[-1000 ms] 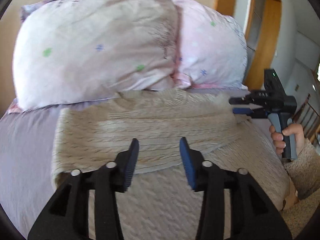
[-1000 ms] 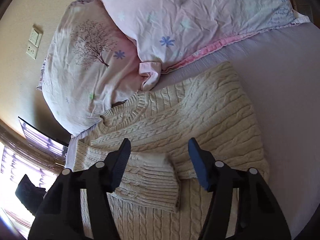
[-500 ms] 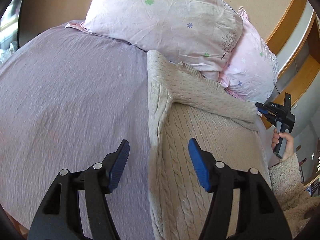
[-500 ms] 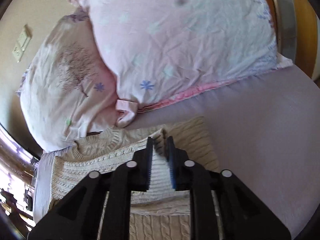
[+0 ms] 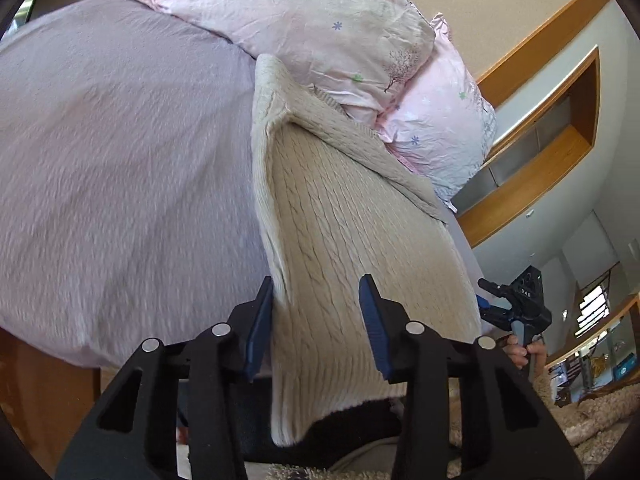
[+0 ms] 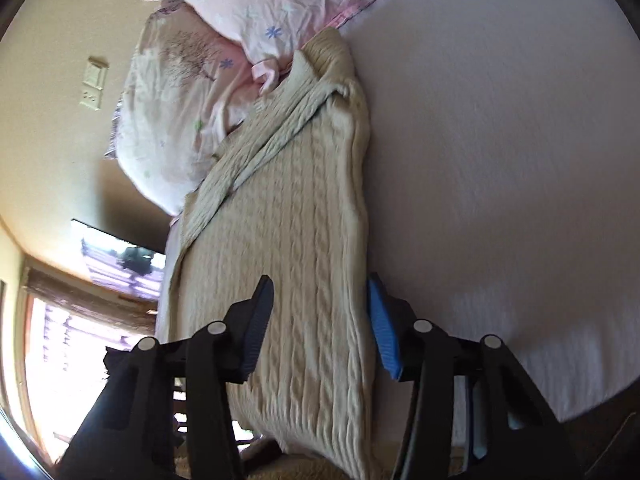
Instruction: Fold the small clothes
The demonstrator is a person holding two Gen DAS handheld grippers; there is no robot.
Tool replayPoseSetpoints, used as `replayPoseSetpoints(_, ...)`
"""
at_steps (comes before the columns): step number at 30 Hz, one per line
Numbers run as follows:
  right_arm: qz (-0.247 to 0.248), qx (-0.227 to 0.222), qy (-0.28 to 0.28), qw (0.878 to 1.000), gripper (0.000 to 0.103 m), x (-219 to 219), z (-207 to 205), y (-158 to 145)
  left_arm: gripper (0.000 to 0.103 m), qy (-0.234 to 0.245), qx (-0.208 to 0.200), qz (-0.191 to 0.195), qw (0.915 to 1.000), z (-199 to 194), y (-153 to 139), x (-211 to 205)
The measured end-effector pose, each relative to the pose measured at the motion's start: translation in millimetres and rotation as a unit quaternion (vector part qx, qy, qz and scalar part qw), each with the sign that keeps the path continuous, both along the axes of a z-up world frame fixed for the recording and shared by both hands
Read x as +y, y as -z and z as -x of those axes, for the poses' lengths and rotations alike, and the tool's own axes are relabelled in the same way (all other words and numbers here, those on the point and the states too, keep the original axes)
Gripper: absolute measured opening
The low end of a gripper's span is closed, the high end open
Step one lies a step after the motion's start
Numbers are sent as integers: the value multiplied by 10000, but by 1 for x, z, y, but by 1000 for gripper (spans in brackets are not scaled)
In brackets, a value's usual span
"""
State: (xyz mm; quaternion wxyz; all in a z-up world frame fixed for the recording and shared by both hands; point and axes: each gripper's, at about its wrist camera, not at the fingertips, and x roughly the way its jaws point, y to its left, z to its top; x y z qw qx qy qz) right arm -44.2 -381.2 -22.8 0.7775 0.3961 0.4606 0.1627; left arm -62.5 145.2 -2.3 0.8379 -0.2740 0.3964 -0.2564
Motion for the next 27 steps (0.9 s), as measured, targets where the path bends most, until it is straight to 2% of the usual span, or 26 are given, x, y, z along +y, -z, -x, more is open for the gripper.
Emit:
replayPoseSetpoints(2, -106, -142, -294, 9994, 37, 12, 24, 2, 41, -7, 20, 350, 9994, 16, 7, 3)
replayPoseSetpoints(4, -223, -219, -491, 9983, 32, 18, 40, 5, 37, -43, 44, 462, 9989, 28, 10, 4)
replayPoseSetpoints(6, -219, -211, -691, 9971, 18, 29, 43, 7, 34, -27, 75, 398, 9992, 34, 11, 0)
replayPoseSetpoints(7, -143, -228, -750, 9968, 15, 33, 41, 5, 31, 9, 129, 314, 9994, 34, 12, -4)
replayPoseSetpoints(9, -154, -384, -817, 9958, 9, 37, 35, -3, 13, 88, 267, 130, 9995, 32, 14, -12)
replayPoseSetpoints(11, -210, -676, -826, 9941, 9, 38, 24, -18, 8, 147, 336, 107, 9993, 28, 13, -17)
replayPoseSetpoints(14, 7, -1169, -794, 9900, 8, 38, -7, -53, 7, 235, 249, 308, 9989, 8, -5, -19)
replayPoseSetpoints(17, 264, -1814, -585, 9813, 8, 34, -59, -94, 7, 184, -151, 416, 9989, -39, -44, -17)
replayPoseSetpoints(20, 585, -2256, -96, 9724, 8, 27, -120, -115, 7, -311, -509, 524, 9968, -111, -77, -11)
replayPoseSetpoints(22, 621, -2108, 276, 9752, 8, 19, -167, -106, 7, -681, -498, 589, 9947, -166, -82, -12)
replayPoseSetpoints(24, 791, -1669, 694, 9804, 8, 11, -211, -87, 7, -837, -300, 585, 9943, -218, -75, -19)
replayPoseSetpoints(27, 1060, -901, 1173, 9833, 11, 6, -258, -51, 7, -1081, 53, 169, 9940, -277, -52, -32)
